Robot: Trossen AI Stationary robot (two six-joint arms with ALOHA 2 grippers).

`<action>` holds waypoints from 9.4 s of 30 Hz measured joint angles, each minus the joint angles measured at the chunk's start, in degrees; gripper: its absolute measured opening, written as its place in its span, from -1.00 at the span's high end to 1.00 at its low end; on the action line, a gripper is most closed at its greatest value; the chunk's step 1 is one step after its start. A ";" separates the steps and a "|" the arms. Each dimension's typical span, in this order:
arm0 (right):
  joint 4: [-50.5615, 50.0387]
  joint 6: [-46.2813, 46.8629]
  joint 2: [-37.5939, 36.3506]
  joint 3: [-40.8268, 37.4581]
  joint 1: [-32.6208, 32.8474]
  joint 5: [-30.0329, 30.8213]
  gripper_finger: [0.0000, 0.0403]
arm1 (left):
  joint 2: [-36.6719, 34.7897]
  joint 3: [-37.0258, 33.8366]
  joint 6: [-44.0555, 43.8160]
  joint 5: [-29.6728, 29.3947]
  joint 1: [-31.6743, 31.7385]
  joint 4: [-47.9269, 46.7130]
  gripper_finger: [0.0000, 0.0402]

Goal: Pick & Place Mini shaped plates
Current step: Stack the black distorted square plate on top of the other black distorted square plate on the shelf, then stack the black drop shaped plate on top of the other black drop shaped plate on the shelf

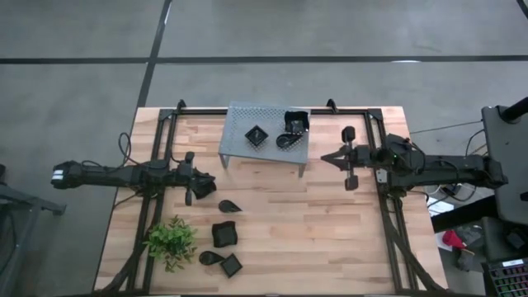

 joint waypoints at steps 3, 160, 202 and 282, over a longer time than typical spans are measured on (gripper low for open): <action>0.05 -0.25 -2.78 -2.46 -0.02 0.06 0.96 | 0.00 0.00 0.00 0.02 -0.02 0.00 1.00; -5.18 2.77 -20.55 -11.18 -0.15 -10.47 0.96 | 55.84 63.04 -28.86 -21.73 -16.55 -55.71 1.00; -5.16 2.67 -20.58 -11.23 -0.17 -10.48 0.96 | 71.74 77.39 14.21 -19.94 4.82 -8.81 1.00; -5.18 2.54 -20.49 -11.38 -0.17 -10.49 0.96 | 88.63 103.92 -2.16 -15.00 -3.69 -60.50 0.30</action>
